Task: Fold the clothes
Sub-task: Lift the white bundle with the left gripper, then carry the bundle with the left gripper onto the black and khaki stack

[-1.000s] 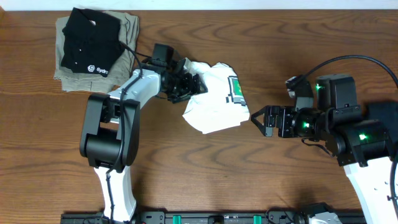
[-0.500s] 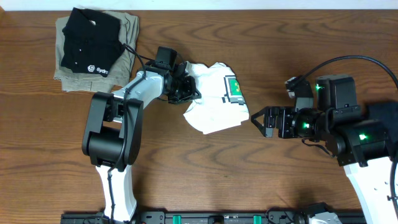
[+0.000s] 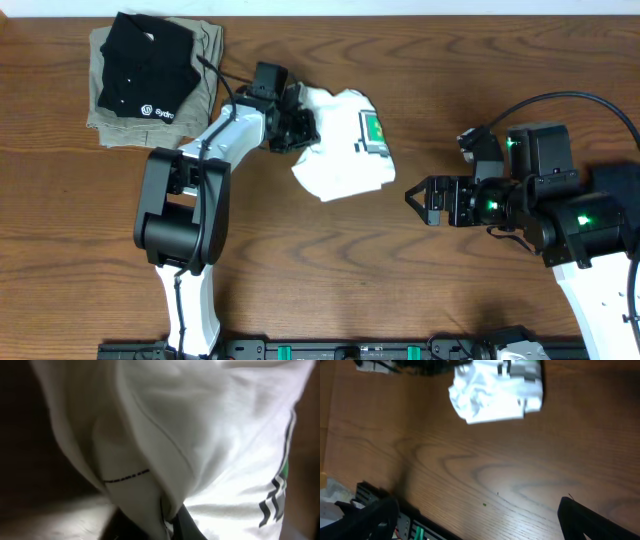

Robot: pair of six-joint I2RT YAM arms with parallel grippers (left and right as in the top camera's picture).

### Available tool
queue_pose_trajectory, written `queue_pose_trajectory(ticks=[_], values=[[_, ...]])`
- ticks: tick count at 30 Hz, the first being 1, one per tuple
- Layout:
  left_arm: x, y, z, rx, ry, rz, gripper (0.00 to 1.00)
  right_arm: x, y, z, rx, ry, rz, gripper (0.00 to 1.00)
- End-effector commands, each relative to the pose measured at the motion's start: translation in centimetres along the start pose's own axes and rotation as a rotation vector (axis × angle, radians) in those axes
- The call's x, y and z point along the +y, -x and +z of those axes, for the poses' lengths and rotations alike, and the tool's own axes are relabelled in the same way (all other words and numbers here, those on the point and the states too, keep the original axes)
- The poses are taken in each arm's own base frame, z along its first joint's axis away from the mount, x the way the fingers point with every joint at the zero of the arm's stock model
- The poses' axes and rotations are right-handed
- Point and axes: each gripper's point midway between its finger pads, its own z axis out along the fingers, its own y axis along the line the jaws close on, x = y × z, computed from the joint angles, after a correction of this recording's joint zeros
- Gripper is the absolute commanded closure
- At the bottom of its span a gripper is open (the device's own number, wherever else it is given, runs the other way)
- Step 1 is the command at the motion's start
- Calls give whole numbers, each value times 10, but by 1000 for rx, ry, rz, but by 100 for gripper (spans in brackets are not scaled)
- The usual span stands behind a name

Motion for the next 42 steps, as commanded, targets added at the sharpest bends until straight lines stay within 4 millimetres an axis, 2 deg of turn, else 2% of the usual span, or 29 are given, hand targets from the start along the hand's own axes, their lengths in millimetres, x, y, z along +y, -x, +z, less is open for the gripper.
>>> queue_pose_trajectory(ticks=[1,4,9,22,27,31,36,42], values=[[1,35,-18,-113,80,63,94,-4,2,-3,-12,-23,-16,1],[6,55,-29,-177,140,98,94,-4,1,-3,-6,-24,-13,1],[28,88,-53,-288,261,115,94,-6,-4,-3,14,-30,-4,1],[76,168,-120,-592,296,136,94,-7,-11,-3,38,-36,8,1],[73,199,-157,-707,289,146,94,-7,-11,-3,39,-36,11,1],[63,229,-205,-826,330,170,94,-7,-12,-3,42,-37,31,1],[63,246,-245,-903,417,202,94,-8,-16,-4,59,-42,41,1],[98,246,-267,-927,495,125,94,-9,-16,-4,61,-43,42,1]])
